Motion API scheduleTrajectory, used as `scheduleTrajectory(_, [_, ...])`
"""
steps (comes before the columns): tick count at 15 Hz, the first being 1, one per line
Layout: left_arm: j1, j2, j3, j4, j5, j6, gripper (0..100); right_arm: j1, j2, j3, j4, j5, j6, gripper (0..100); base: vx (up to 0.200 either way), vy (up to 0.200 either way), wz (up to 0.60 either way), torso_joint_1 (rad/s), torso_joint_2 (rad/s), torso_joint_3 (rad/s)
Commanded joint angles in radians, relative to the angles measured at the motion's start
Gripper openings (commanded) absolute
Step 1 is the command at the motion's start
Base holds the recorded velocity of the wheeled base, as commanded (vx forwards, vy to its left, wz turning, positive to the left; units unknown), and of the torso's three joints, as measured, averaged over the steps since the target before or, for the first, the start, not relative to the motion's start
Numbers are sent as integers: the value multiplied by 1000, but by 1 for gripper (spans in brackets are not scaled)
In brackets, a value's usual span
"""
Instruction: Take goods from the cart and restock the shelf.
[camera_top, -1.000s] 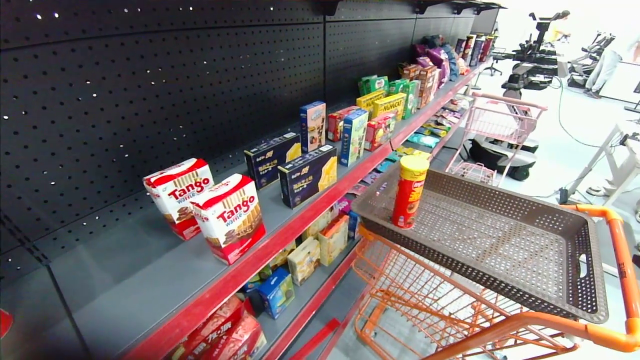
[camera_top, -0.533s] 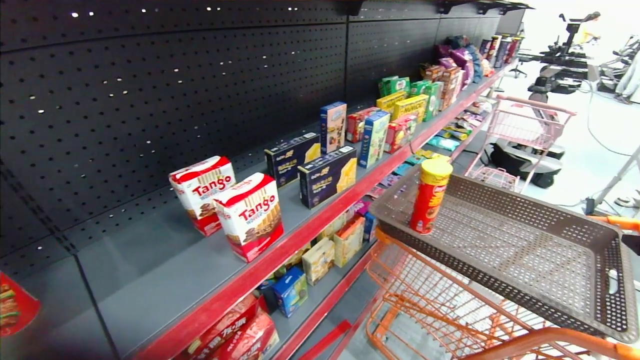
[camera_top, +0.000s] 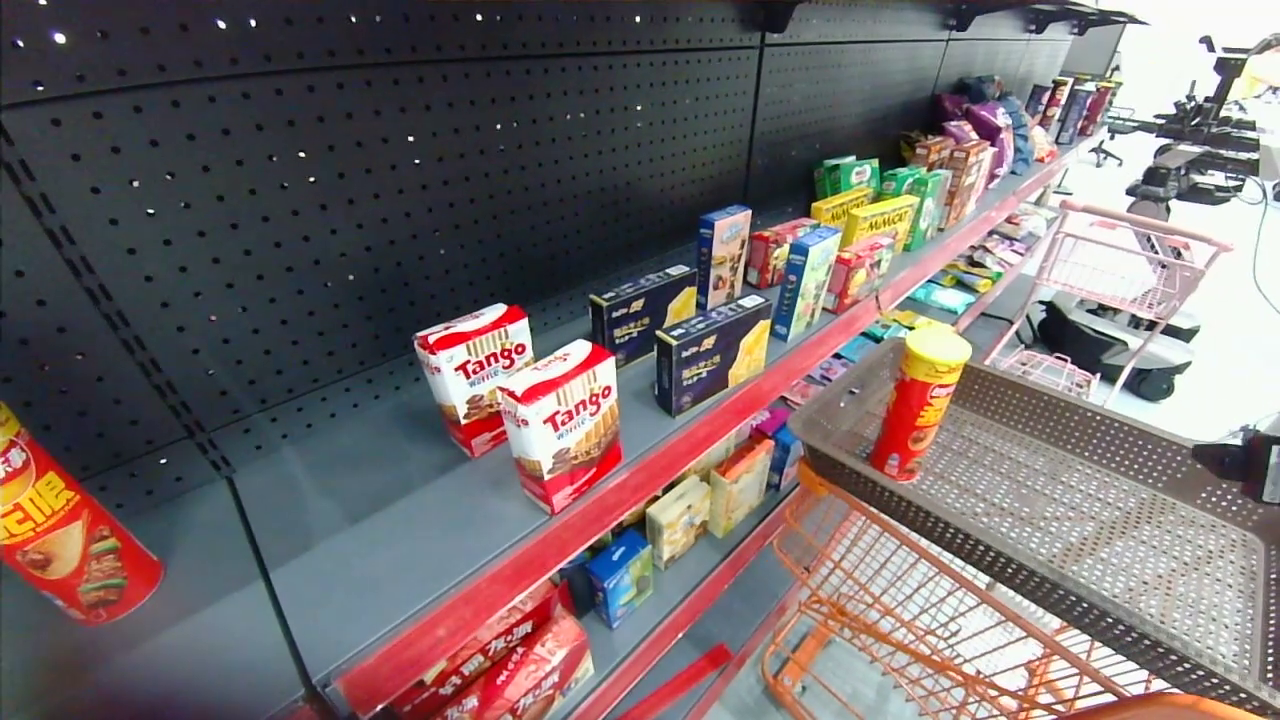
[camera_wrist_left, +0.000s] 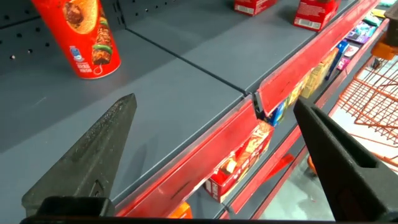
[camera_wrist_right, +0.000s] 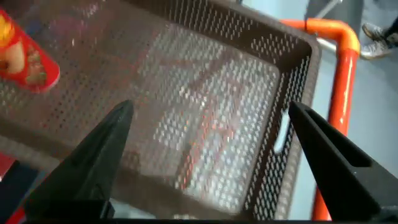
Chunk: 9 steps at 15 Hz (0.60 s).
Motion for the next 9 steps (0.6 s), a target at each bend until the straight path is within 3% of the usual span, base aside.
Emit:
scheduleTrajectory(1, [1,0,0,0,-1,0,100,1,177,2,-182,44,-11,100,0,0,0,0,0,0])
scheduleTrajectory(2, [1,0,0,0,1,0,100,7,212,-1,-251,112,-18,100,0,0,0,0,0,0])
scheduleTrajectory(9, [1,0,0,0,-1,0,100,35,350,-72,-305,369,-52,100,0,0,0,0,0,0])
